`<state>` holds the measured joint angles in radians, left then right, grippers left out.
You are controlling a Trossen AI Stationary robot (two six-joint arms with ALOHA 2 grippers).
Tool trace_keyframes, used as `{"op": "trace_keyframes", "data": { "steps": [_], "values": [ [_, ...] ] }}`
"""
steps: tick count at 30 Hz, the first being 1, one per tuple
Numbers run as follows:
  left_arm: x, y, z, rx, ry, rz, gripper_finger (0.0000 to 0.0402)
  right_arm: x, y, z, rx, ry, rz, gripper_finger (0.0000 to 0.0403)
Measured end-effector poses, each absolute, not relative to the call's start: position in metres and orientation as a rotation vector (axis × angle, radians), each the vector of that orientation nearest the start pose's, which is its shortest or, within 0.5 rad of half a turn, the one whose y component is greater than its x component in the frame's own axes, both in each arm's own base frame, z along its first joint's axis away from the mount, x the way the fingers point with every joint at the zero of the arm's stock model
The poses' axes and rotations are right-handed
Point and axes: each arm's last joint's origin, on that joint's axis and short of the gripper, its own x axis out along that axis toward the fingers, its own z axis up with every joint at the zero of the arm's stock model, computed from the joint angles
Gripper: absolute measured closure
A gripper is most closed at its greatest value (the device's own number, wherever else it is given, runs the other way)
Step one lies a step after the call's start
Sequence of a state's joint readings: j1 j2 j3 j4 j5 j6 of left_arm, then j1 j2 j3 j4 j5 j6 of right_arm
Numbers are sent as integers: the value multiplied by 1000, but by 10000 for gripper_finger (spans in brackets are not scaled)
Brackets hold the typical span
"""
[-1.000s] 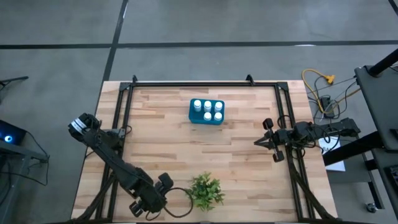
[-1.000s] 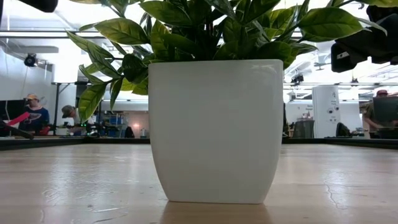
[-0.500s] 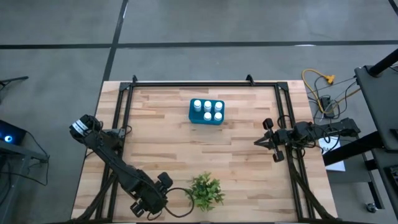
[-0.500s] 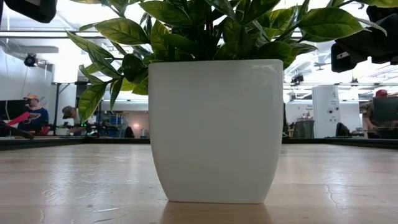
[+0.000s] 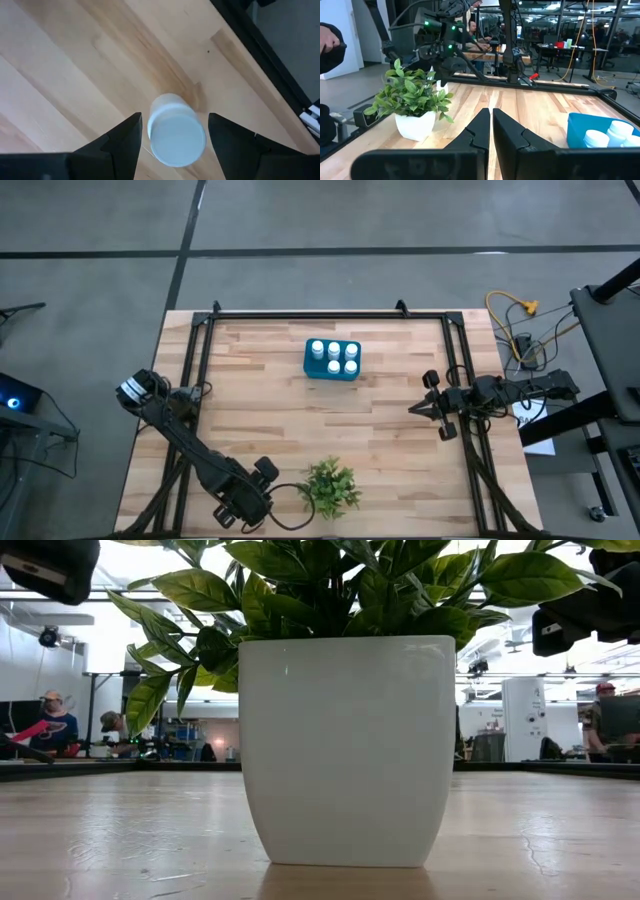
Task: Pick and place pill bottles into a basket
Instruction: Put the white pill bottle into the blue bin
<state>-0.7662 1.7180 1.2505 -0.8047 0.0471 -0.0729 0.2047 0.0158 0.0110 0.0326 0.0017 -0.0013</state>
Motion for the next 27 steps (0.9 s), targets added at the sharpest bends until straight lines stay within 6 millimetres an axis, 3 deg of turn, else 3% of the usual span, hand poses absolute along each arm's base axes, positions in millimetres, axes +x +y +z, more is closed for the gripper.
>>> {"op": "trace_keyframes", "data": {
  "steps": [27],
  "values": [
    [237, -231, 210, 411, 1257, -642, 191, 96, 20, 169, 1, -28, 203, 390]
  ]
}}
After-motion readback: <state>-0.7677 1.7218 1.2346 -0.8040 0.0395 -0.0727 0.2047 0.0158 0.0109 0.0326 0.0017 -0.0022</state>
